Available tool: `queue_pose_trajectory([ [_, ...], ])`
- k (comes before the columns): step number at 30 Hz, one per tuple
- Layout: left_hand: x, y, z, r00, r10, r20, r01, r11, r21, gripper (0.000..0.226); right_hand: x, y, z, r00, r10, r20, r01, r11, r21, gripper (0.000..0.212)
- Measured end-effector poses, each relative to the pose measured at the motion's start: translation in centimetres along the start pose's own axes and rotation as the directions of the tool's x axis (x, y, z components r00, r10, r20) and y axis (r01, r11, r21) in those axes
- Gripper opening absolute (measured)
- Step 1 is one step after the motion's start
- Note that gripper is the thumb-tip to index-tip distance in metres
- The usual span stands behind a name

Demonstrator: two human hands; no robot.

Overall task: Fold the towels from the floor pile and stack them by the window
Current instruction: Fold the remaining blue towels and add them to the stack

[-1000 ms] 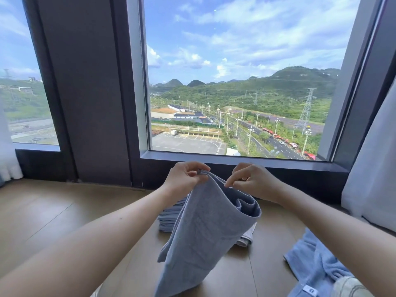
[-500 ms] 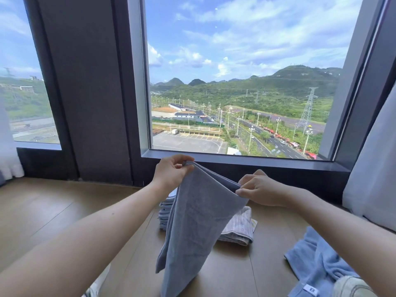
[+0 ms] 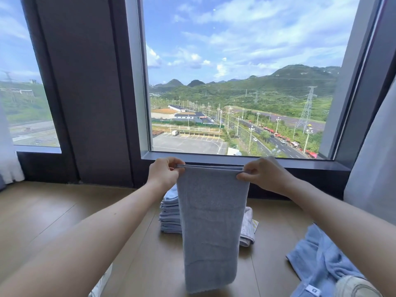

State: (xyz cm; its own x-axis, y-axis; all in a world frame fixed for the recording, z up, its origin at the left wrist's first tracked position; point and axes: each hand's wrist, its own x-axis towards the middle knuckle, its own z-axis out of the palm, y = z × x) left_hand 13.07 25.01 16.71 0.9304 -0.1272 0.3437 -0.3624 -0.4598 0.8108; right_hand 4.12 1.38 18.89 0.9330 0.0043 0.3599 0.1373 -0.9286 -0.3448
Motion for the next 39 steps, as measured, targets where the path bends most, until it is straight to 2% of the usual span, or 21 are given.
queue_pose_trajectory([
  [6, 0.1, 0.2, 0.1, 0.999, -0.032, 0.006, 0.032, 0.999, -0.039, 0.011, 0.4, -0.6, 0.1, 0.998, 0.026, -0.061, -0.023, 0.998, 0.053, 0.024],
  [9, 0.3, 0.1, 0.0, 0.998, -0.048, 0.029, 0.050, 0.996, -0.070, 0.007, 0.4, -0.8, 0.0, 0.995, 0.050, -0.081, -0.041, 0.993, 0.109, 0.012],
  [13, 0.4, -0.3, -0.1, 0.995, -0.065, 0.070, 0.072, 0.992, -0.102, 0.008, 0.2, -0.6, -0.3, 0.983, 0.150, -0.103, -0.114, 0.949, 0.295, 0.021],
  [16, 0.4, -0.1, -0.2, 0.994, -0.065, 0.085, 0.069, 0.997, -0.042, 0.010, 0.4, -0.6, -0.3, 0.981, 0.176, -0.084, -0.146, 0.949, 0.279, 0.025],
  [18, 0.0, 0.1, -0.4, 0.992, -0.029, 0.122, 0.017, 0.994, 0.104, 0.018, 0.3, -1.1, 0.1, 0.981, 0.172, -0.092, -0.136, 0.943, 0.305, 0.027],
  [20, -0.7, 0.6, -0.2, 0.980, 0.052, 0.191, -0.096, 0.969, 0.228, 0.028, 0.2, -2.0, 0.5, 0.984, 0.142, -0.108, -0.096, 0.932, 0.348, 0.016],
  [23, -1.8, 2.1, 1.2, 0.931, 0.126, 0.342, -0.210, 0.952, 0.221, 0.046, 0.4, -3.5, 1.5, 0.994, 0.057, -0.088, -0.029, 0.955, 0.296, 0.014],
  [24, -2.1, 2.7, 1.8, 0.910, 0.152, 0.387, -0.246, 0.947, 0.207, 0.040, 0.4, -3.9, 1.8, 0.996, 0.029, -0.080, -0.007, 0.966, 0.258, 0.014],
  [26, -2.4, 3.5, 2.7, 0.886, 0.200, 0.418, -0.287, 0.945, 0.155, 0.009, 0.4, -4.4, 2.2, 0.997, 0.010, -0.073, 0.008, 0.970, 0.243, 0.017],
  [28, -2.6, 3.7, 3.0, 0.883, 0.250, 0.397, -0.321, 0.939, 0.123, 0.027, 0.3, -4.4, 2.1, 0.996, 0.033, -0.087, -0.008, 0.963, 0.270, 0.015],
  [29, -2.5, 3.7, 3.1, 0.889, 0.263, 0.376, -0.325, 0.939, 0.112, 0.030, 0.2, -4.2, 2.0, 0.995, 0.052, -0.090, -0.023, 0.954, 0.300, 0.011],
  [32, -2.7, 3.9, 3.0, 0.900, 0.302, 0.315, -0.342, 0.936, 0.079, 0.015, -0.2, -3.8, 1.7, 0.996, 0.082, -0.024, -0.064, 0.903, 0.425, 0.009],
  [34, -2.6, 4.0, 3.1, 0.905, 0.315, 0.286, -0.346, 0.936, 0.063, 0.012, -0.3, -3.4, 1.8, 0.996, 0.068, 0.061, -0.086, 0.919, 0.385, 0.003],
  [39, -2.6, 4.0, 2.5, 0.932, 0.314, 0.182, -0.317, 0.948, -0.015, 0.012, -0.2, -2.8, 1.6, 0.982, 0.060, 0.177, -0.110, 0.951, 0.290, 0.019],
])
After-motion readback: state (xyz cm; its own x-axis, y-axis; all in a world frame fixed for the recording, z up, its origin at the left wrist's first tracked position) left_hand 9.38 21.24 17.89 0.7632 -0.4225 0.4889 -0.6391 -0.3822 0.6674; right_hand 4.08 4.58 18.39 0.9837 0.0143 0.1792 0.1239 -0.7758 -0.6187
